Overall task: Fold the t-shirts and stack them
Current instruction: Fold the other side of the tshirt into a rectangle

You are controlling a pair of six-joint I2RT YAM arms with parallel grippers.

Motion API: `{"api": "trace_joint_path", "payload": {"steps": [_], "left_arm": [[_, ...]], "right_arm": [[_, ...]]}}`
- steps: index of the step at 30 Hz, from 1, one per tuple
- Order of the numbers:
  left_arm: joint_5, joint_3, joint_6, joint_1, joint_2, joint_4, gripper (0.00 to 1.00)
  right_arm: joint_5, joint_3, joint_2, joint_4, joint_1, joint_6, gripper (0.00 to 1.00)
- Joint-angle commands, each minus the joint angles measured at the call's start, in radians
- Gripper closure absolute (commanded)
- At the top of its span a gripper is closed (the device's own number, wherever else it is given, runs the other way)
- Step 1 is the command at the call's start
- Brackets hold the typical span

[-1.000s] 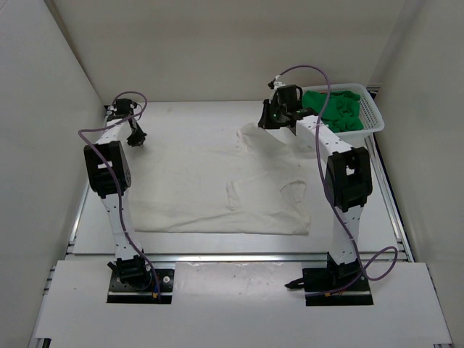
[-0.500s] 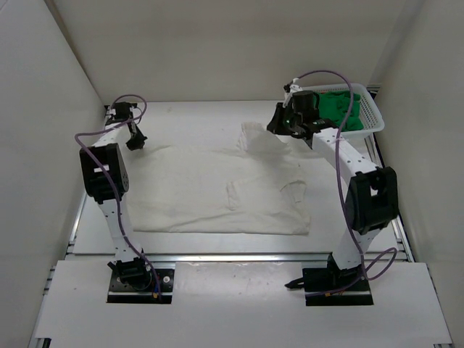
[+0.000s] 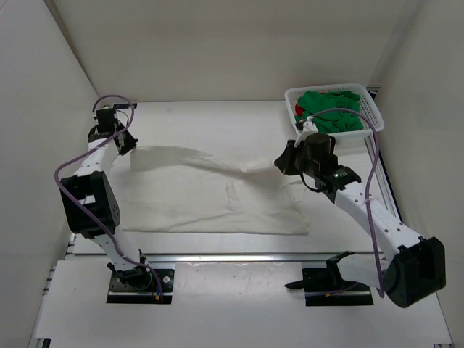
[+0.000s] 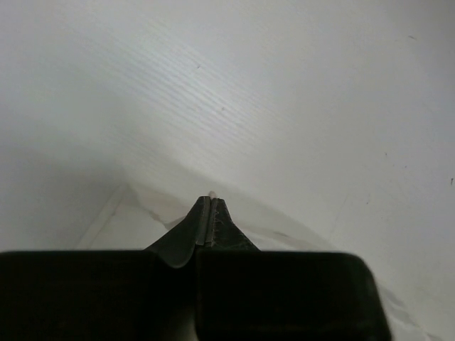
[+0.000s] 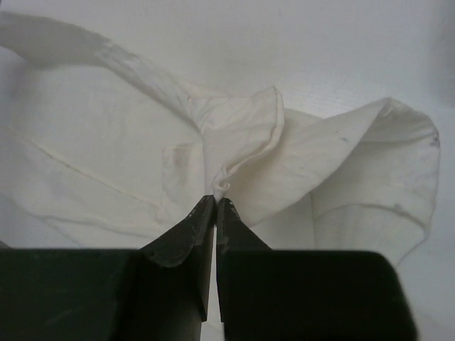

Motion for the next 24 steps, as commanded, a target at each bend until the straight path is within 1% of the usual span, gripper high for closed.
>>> {"api": "trace_joint_path", "payload": {"steps": [1,4,6,9,12,16,18,20,24], "left_arm": [[0.016,-0.083,-0.016,0.027,-0.101,0.03,1.0],[0.035,-0.148,-0.018,0.041,-0.153,0.044,1.0],[0.035,-0.177,-0.019,0.044,-0.166,0.049,0.99],[0.044,-0.202,-0.016,0.073,-0.178,0.038,1.0],[0.065,-0.229,-0.022,0.094,-0.202,0.041,1.0],[0.051,-0.255,-0.019,0.084,-0.239,0.044,1.0],[0.061,-0.272,-0.016,0.084,-0.245,0.05,1.0],[0.05,-0.303,-0.013,0.094,-0.258,0.049,1.0],[0.032,-0.367,-0.004,0.104,-0.287,0.055,1.0]], "right_arm": [[0.04,-0.089,-0.105,0.025,0.033,0.003,1.0],[0.07,-0.171,-0.209,0.002,0.064,0.014,1.0],[0.078,-0.214,-0.257,-0.017,0.062,0.015,1.0],[0.086,-0.31,-0.337,-0.044,0.07,0.043,1.0],[0.081,-0.37,-0.416,-0.065,0.064,0.063,1.0],[0.076,-0.44,-0.513,-0.099,0.058,0.099,1.0],[0.067,-0.473,-0.539,-0.113,0.049,0.132,0.99],[0.052,-0.505,-0.559,-0.131,0.033,0.145,1.0],[-0.028,-0.564,-0.579,-0.142,0.007,0.207,1.0]]}}
